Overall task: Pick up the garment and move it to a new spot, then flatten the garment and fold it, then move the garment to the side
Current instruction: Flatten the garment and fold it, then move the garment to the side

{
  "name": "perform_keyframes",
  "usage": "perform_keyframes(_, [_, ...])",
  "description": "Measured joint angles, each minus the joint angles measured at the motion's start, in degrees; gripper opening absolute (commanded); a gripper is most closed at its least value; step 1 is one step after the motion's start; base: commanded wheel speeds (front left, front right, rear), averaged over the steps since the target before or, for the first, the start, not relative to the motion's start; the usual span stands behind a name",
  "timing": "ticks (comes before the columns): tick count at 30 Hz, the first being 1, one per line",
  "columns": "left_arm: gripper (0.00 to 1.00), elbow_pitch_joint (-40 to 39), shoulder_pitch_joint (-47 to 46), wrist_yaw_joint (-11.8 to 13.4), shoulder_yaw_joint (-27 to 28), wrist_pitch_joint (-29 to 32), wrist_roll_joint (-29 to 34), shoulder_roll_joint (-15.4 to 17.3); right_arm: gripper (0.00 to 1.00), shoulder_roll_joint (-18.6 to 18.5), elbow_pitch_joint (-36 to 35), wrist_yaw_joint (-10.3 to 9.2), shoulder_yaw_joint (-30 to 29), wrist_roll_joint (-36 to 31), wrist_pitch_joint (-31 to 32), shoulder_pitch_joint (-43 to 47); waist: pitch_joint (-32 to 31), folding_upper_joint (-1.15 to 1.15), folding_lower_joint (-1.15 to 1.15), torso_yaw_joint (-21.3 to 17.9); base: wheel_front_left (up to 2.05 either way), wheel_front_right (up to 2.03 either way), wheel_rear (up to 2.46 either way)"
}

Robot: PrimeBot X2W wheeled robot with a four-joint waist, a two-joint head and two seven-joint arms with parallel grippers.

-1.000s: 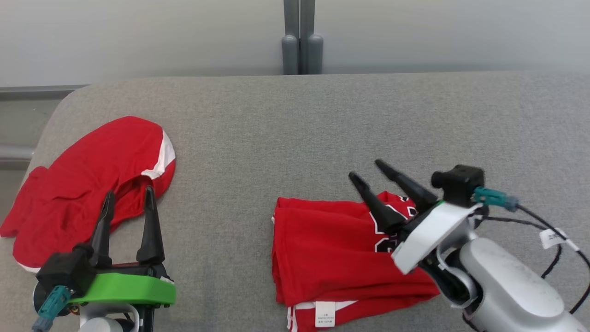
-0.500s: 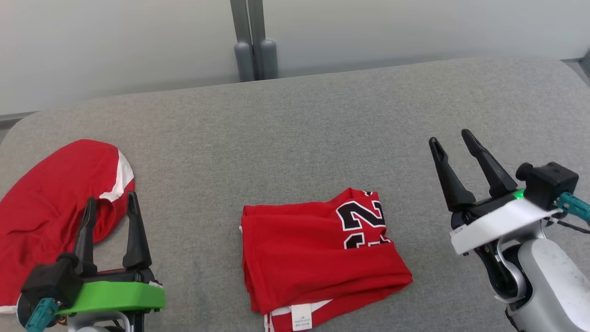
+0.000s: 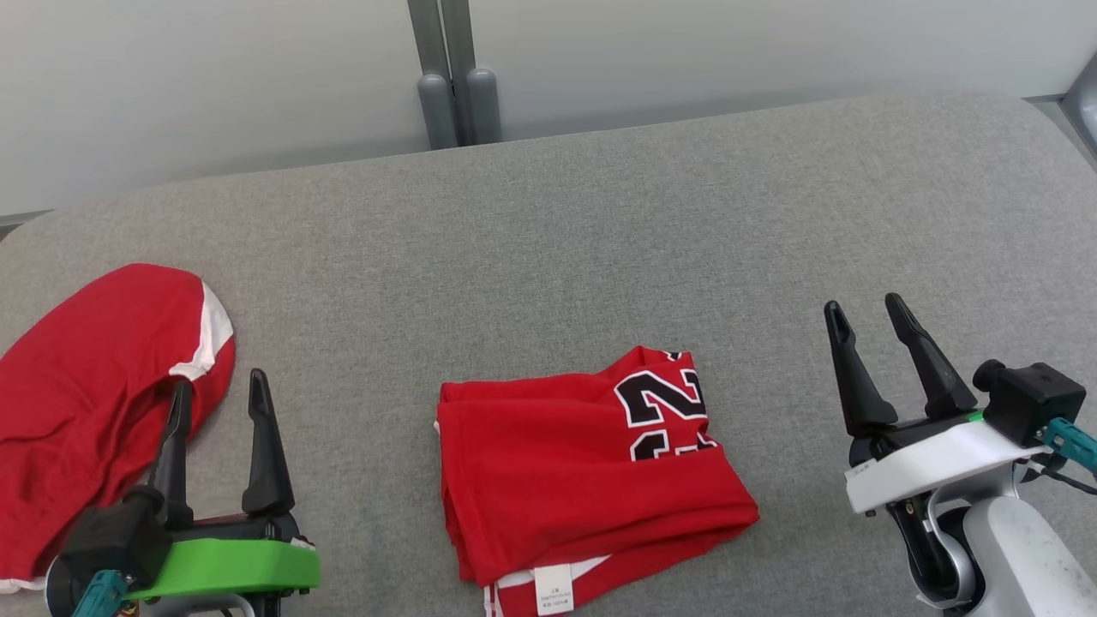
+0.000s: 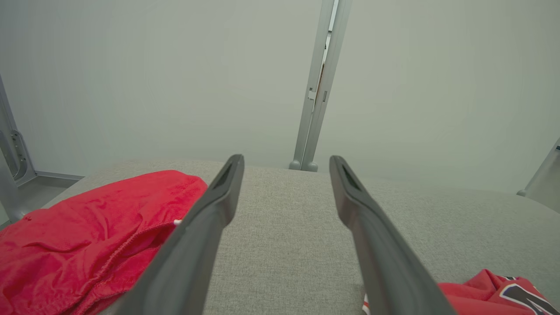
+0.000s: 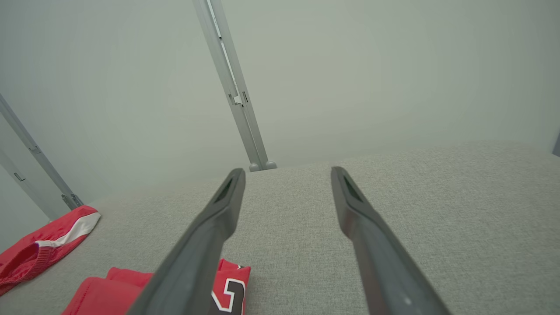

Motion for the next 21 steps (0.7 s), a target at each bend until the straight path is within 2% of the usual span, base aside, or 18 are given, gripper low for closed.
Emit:
perform_keyframes(17, [1.00, 1.37, 0.30, -2.81, 2.16, 0.00, 2.32, -2.55, 1.00, -0.54, -0.35, 0.00, 1.30, 0.79, 2.38, -0.06, -0.80, 0.00, 0.00, 0.44, 0.00, 0.00, 0.00])
perform_keyframes(21, [1.00, 1.77, 0.29, -3.27, 2.30, 0.00, 2.72, -2.77, 1.00, -1.93, 0.77, 0.00, 3.12, 2.27, 6.34, -0.83, -0.64, 0.00, 0.00, 0.69, 0.00, 0.00, 0.00])
